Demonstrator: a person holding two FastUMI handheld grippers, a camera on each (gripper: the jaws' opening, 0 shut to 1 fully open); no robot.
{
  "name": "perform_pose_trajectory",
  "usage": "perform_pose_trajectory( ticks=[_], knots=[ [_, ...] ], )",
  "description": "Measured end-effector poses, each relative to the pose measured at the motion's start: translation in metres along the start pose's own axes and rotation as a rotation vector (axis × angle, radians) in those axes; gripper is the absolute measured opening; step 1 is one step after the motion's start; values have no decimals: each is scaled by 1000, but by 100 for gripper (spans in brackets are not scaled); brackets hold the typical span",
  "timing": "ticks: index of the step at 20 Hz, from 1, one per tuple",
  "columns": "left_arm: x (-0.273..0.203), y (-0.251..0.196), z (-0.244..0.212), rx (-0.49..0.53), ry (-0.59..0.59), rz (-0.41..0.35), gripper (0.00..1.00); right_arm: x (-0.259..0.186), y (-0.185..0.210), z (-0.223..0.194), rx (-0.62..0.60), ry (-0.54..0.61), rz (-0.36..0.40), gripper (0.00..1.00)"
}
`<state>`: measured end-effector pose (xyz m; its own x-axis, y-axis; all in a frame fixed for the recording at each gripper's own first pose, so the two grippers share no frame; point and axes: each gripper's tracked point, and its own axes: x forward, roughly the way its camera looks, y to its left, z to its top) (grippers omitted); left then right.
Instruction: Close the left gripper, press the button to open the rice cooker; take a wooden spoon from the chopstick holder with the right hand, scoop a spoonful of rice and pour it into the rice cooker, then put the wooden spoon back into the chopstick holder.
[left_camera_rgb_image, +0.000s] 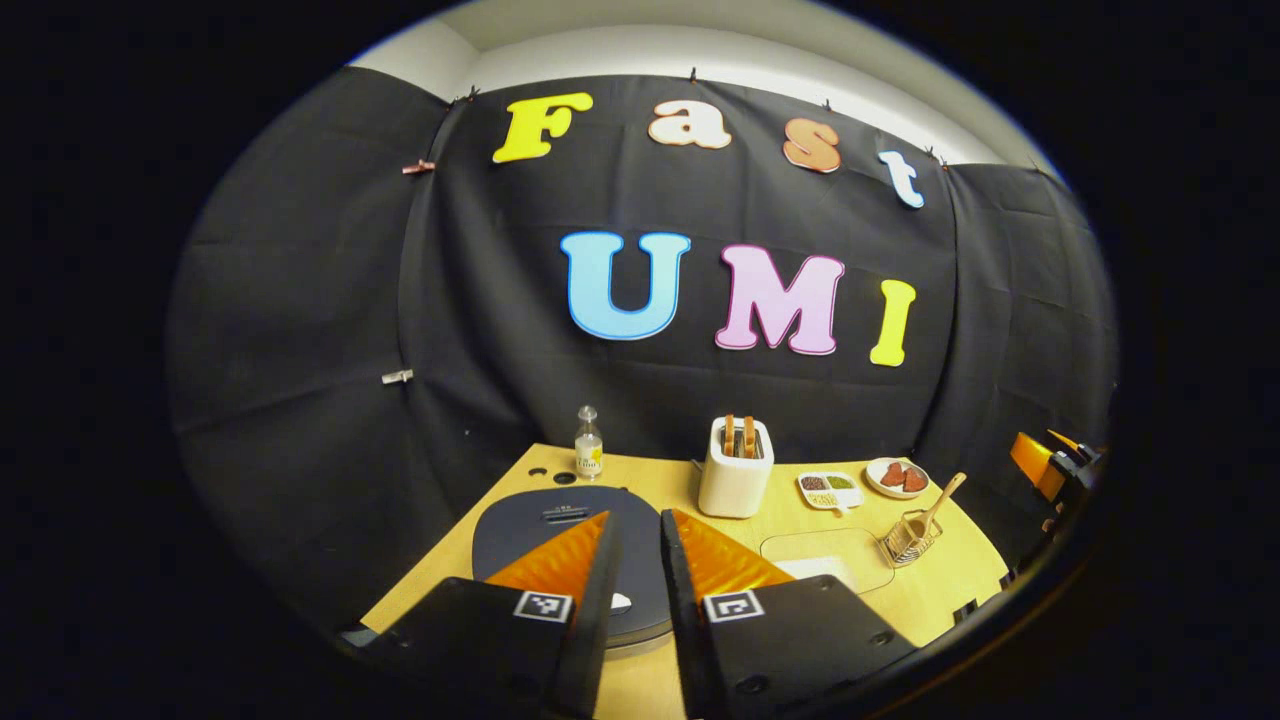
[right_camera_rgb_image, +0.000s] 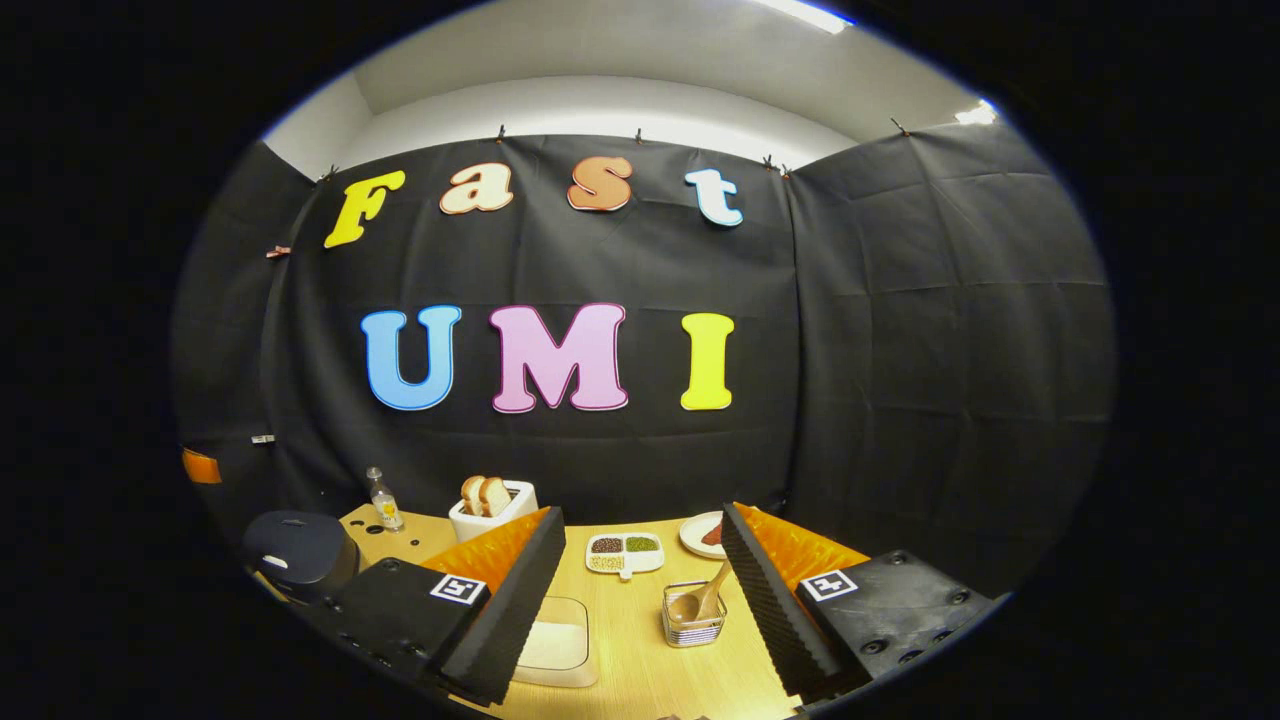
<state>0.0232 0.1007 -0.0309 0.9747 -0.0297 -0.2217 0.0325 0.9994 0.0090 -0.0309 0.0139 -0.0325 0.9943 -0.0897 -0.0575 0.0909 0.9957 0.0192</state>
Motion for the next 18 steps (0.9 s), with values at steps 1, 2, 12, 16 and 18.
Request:
perform_pose_trajectory(
  ticks=[1,2,12,16,18],
  knots=[
    [3,-2,-6,-23,21,-12,20,5,-3,-2,4,2,1,98],
    [8,-2,-11,-52,48,-13,18,10,-6,-3,6,5,-1,98],
    [51,28,-79,-197,269,57,6,24,-29,-35,72,108,11,98],
    [64,29,-100,-190,309,59,6,24,-31,-42,69,136,7,98],
    [69,28,-111,-178,335,62,6,24,-31,-45,69,145,13,98]
  ],
)
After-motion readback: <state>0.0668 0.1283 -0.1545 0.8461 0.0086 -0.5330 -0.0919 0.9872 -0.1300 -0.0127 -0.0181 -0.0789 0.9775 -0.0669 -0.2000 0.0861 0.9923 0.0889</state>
